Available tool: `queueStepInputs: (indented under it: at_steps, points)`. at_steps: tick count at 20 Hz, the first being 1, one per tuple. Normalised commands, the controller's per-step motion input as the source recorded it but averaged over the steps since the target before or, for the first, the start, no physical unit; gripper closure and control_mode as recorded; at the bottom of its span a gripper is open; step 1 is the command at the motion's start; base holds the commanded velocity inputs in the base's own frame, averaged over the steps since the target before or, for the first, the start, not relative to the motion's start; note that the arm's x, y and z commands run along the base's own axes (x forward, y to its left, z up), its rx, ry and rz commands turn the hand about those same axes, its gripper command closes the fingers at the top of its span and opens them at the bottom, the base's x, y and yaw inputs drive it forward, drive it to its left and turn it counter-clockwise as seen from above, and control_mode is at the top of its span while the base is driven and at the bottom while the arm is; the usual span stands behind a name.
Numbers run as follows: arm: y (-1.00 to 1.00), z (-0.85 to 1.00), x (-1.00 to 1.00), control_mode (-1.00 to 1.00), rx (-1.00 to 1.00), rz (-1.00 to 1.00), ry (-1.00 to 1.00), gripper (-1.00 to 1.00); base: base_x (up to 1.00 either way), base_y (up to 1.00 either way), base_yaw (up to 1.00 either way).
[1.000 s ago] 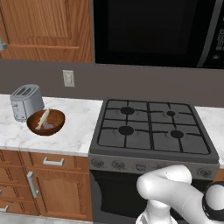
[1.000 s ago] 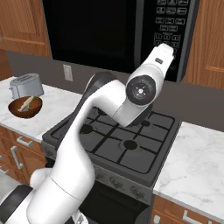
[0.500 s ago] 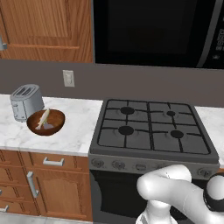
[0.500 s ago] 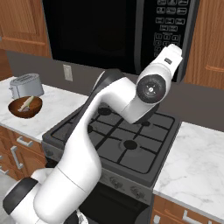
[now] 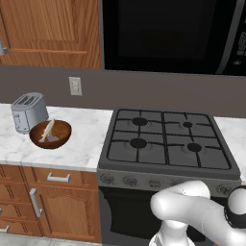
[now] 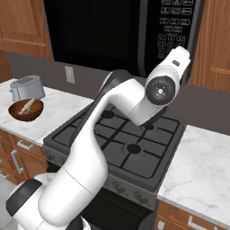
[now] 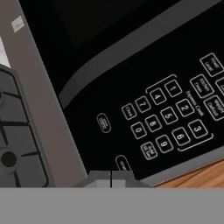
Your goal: Place the bowl containing the carrot and mushroom in the microwave. Close the microwave door and press the start button to microwave the meal.
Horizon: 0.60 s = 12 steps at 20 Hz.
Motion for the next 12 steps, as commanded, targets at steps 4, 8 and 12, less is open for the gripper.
queueStepInputs:
  at_steps: [4, 8, 12]
  points:
    - [0.0, -0.1, 0.18, -1.0, 0.0, 0.0, 0.0, 1.0, 0.0, 0.0, 0.0]
    - [-0.06, 0.0, 0.24, -1.0, 0.0, 0.0, 0.0, 1.0, 0.0, 0.0, 0.0]
    - [-0.15, 0.0, 0.23, -1.0, 0.02, 0.0, 0.0, 1.0, 0.0, 0.0, 0.0]
